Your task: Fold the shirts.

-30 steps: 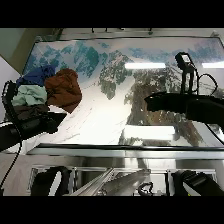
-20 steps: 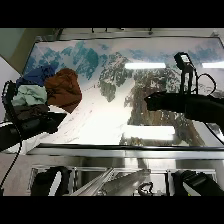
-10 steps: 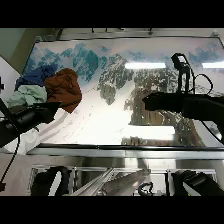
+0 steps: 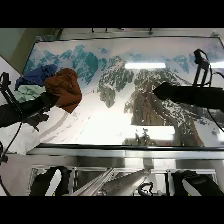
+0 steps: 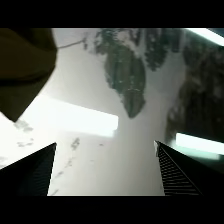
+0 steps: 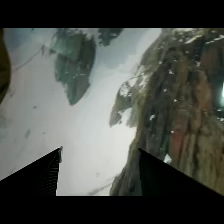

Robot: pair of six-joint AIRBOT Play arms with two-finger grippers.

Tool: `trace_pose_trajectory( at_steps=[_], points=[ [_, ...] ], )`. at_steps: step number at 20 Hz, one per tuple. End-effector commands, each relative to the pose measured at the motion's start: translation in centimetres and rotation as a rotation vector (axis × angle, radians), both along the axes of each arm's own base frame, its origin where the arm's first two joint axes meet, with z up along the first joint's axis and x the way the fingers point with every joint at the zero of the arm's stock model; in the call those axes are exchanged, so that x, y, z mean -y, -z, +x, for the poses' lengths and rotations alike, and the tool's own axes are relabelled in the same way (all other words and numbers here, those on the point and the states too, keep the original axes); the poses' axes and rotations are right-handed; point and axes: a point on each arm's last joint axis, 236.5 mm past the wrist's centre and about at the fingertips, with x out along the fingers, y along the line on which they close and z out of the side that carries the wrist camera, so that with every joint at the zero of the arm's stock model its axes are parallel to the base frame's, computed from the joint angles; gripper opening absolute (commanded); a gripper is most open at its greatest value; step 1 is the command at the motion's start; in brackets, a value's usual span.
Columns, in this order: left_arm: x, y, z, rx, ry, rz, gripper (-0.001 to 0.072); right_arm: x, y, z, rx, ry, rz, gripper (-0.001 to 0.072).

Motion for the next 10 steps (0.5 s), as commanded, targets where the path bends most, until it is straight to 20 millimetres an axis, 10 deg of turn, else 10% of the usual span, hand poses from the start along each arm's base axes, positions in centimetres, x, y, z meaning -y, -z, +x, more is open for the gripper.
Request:
trace_pose_trajectory(
  at_steps=[1, 3, 6, 10],
  points=[
    [-8.6, 7.0, 1.3, -0.160, -0.178, -0.008, 0.0698, 4.6, 2.7, 1.4, -0.103, 0.128, 0.000, 0.0539],
    [-10.6, 11.6, 1.7, -0.254, -0.203, -0.041, 0.0698, 4.8, 4.5, 2.0, -0.149, 0.133, -0.002, 0.0698],
    [-11.4, 17.9, 3.4, -0.345, -0.229, -0.064, 0.0698, 3.7, 6.6, 2.5, -0.224, 0.129, 0.051, 0.0698],
    [-12.3, 18.7, 10.1, -0.269, -0.212, 0.005, 0.0698, 3.0, 7.5, 2.9, -0.252, 0.130, 0.081, 0.0697]
  ],
)
